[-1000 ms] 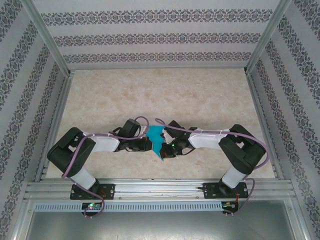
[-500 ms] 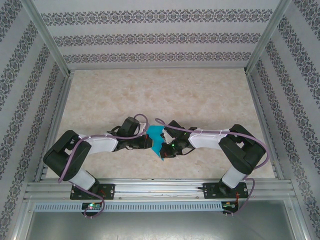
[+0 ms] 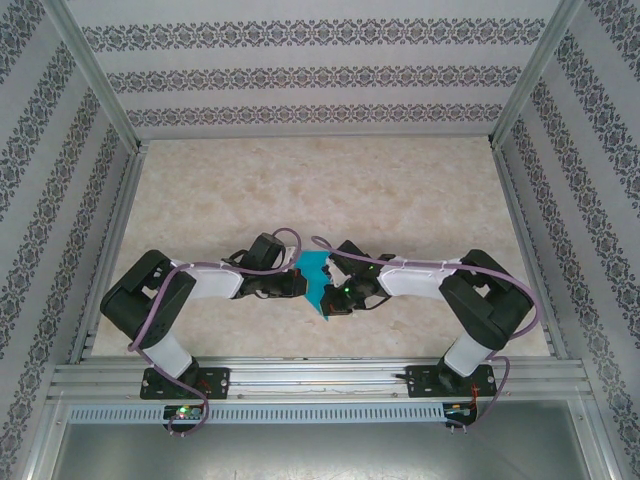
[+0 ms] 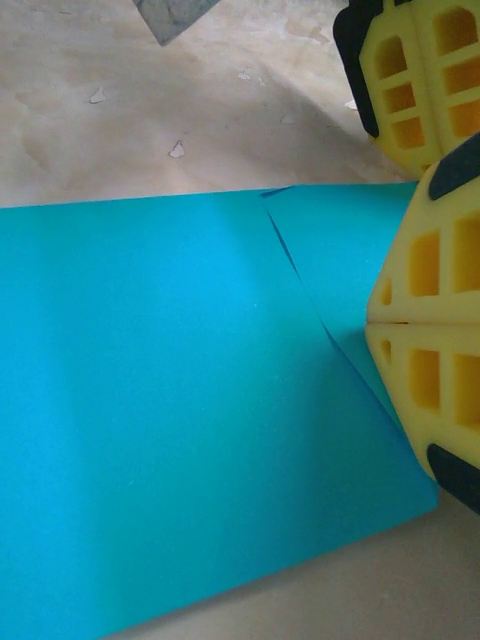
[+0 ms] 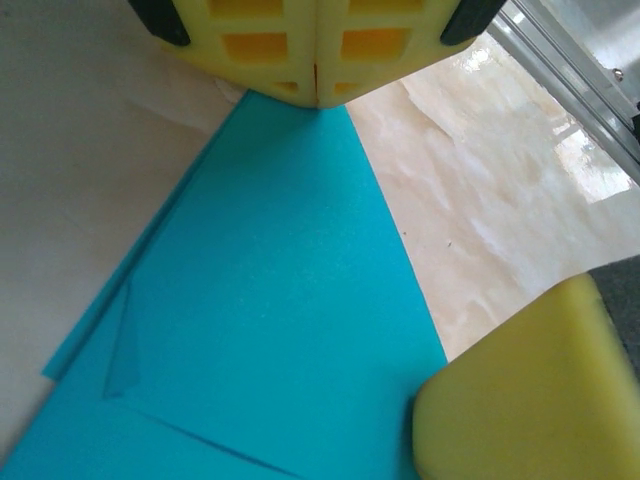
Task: Fold a paper plane with a square sheet of paper (fold left side to right side)
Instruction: Third fold the triangle at the center of the table.
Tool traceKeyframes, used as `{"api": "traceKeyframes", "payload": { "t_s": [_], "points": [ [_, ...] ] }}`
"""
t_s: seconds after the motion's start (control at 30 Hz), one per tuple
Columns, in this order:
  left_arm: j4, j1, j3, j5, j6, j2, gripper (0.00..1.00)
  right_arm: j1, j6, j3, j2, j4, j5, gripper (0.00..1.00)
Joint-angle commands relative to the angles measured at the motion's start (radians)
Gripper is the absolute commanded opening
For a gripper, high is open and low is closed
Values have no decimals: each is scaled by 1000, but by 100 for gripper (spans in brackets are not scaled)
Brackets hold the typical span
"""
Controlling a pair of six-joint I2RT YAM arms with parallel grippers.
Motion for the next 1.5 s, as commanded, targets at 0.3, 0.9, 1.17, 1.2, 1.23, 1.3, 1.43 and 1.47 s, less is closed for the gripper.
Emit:
{"api": "traceKeyframes", "payload": {
  "t_s": [0.3,0.9,1.17,1.2,1.23,1.3,1.43,1.47],
  "points": [
    [-86,-6,-17,-55,28,21,0,9,101,36,-23,101,-37,0],
    [-101,-6,-12,-63,28,19,0,28,135,73,96,138,14,0],
    [-121,-6,-9,-82,27,19,0,28,174,39,96,85,29,0],
    [-126,-6,-7,-83,28,21,0,29,178,31,92,81,28,0],
    [-131,-7,-5,-87,30,21,0,30,180,22,86,78,26,0],
    [-135,-6,-3,-92,30,24,0,30,186,1,75,73,25,0],
    [-139,-6,-2,-97,30,25,0,29,187,-35,50,62,15,0],
    [-140,-6,-1,-100,31,25,0,30,185,-42,43,56,14,0]
  ]
}}
